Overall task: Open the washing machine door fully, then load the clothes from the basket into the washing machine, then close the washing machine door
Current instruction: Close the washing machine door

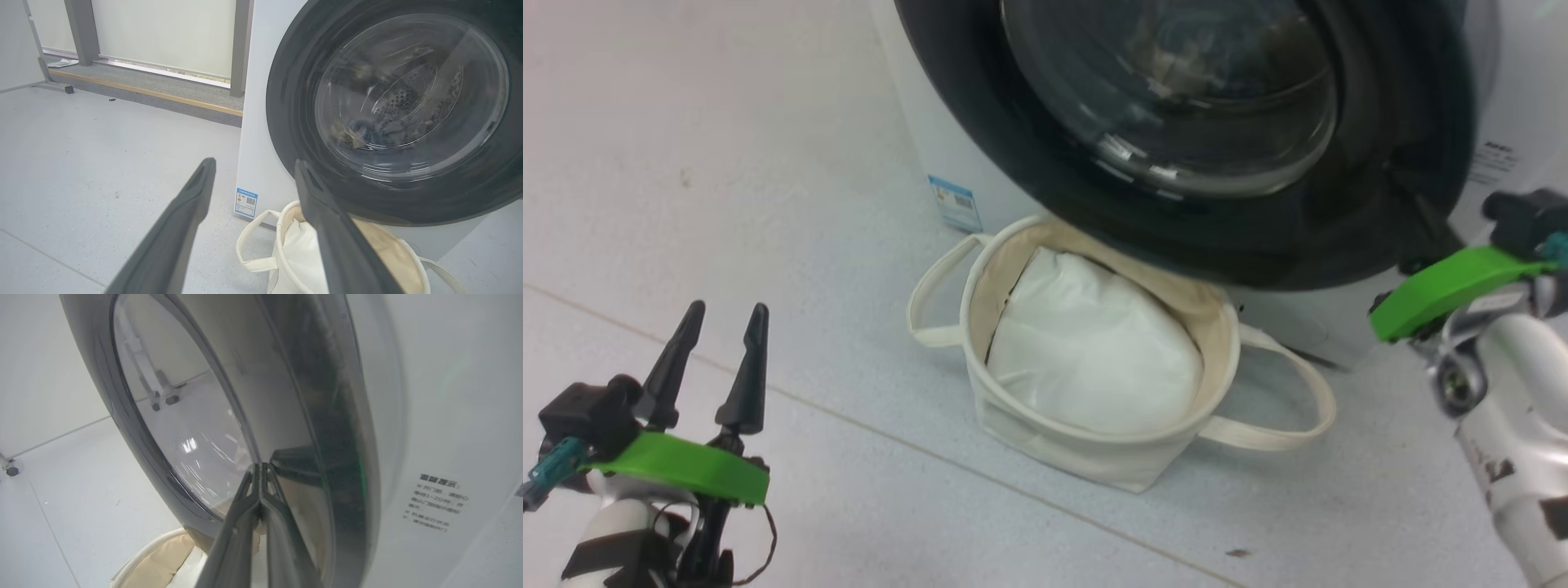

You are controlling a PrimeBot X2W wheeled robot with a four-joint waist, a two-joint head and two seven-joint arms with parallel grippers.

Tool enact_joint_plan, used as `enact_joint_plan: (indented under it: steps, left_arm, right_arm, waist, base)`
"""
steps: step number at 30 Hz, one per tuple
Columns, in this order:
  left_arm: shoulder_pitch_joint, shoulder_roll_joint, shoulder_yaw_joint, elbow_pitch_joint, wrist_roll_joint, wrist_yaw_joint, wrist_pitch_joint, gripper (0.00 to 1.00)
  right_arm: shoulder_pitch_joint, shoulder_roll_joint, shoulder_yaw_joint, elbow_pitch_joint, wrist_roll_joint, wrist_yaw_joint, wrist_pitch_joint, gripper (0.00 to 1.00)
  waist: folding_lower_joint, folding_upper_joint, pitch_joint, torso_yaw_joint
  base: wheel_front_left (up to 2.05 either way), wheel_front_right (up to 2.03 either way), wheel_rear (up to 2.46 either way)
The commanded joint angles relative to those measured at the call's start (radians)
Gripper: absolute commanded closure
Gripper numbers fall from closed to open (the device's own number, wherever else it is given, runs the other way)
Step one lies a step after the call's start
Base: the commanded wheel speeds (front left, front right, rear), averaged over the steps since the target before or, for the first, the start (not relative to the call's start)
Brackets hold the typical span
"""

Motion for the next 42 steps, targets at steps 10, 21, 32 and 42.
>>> enact_joint_plan:
  steps: [10, 21, 32, 42]
  left_arm:
    - [-0.068, 0.019, 0.049, -0.032, -0.004, -0.006, -0.012, 0.00]
    - [-0.044, 0.017, 0.064, -0.006, -0.002, -0.006, -0.012, 0.00]
    - [0.009, 0.033, 0.053, 0.043, -0.109, -0.006, -0.012, 0.00]
    - [0.056, 0.082, -0.013, 0.066, -0.266, -0.006, -0.011, 0.00]
  right_arm:
    - [-0.155, -0.038, -0.107, 0.052, -0.028, 0.005, -0.012, 1.00]
    - [-0.052, 0.035, -0.115, 0.059, -0.037, 0.005, -0.012, 0.58]
    - [0.183, 0.071, -0.061, -0.166, -0.006, 0.005, -0.012, 0.00]
    - [0.373, 0.064, -0.081, -0.334, -0.019, 0.005, -0.012, 0.00]
  waist:
    - [-0.0003, 0.0000, 0.063, 0.026]
    - [-0.0003, 0.0000, -0.022, -0.026]
    - [-0.0003, 0.0000, -0.151, -0.163]
    - [-0.0003, 0.0000, -0.207, -0.274]
  base:
    - [0.00, 0.00, 0.00]
    - [0.00, 0.00, 0.00]
    - [0.00, 0.00, 0.00]
    - [0.00, 0.00, 0.00]
